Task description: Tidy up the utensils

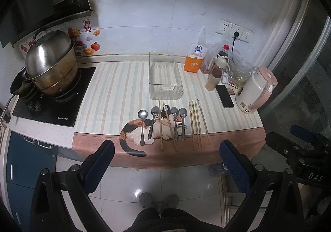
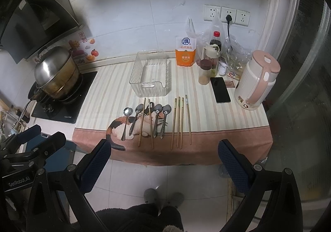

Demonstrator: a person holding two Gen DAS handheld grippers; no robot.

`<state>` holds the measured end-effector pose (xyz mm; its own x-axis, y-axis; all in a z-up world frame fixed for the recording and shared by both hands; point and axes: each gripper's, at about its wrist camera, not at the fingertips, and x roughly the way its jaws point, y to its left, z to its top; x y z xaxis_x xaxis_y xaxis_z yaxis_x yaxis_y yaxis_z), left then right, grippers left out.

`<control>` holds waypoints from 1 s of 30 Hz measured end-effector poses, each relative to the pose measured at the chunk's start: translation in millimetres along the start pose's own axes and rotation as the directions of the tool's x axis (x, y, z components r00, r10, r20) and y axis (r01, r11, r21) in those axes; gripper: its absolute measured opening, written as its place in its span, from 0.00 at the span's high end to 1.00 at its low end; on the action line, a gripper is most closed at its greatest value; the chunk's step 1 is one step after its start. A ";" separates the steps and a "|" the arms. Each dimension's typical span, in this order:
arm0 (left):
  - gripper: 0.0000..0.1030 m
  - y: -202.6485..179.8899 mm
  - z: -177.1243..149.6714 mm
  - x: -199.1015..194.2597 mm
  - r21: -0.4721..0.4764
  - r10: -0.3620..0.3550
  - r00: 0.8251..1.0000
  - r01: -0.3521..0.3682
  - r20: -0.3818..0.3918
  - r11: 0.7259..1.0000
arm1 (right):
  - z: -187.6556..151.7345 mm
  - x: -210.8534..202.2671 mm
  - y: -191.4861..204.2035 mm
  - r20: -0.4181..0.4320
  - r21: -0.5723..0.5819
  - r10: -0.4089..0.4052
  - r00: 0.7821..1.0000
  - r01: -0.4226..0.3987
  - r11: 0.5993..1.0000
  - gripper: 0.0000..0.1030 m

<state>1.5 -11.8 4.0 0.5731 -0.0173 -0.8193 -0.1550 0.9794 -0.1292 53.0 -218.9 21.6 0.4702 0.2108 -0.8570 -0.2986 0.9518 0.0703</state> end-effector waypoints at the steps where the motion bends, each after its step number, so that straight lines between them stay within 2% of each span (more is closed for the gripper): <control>1: 0.00 -0.1 0.0 0.0 -0.001 -0.002 1.000 0.002 0.000 1.000 | 0.1 0.0 0.2 0.000 -0.001 -0.001 1.000 0.001 1.000 0.00; 8: 0.00 -3.6 0.5 -0.6 -0.004 -0.026 1.000 0.026 -0.001 1.000 | 0.6 -0.6 -0.3 -0.004 -0.001 0.005 1.000 -0.005 1.000 0.00; 30: 0.00 -0.7 -0.1 -1.1 -0.002 -0.027 1.000 0.027 -0.001 1.000 | -1.6 -2.4 -0.8 -0.001 0.000 0.007 1.000 -0.007 1.000 0.00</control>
<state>0.9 -12.5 5.0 0.5760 -0.0439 -0.8163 -0.1412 0.9782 -0.1523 50.7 -220.5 22.8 0.4672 0.2174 -0.8570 -0.3021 0.9502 0.0764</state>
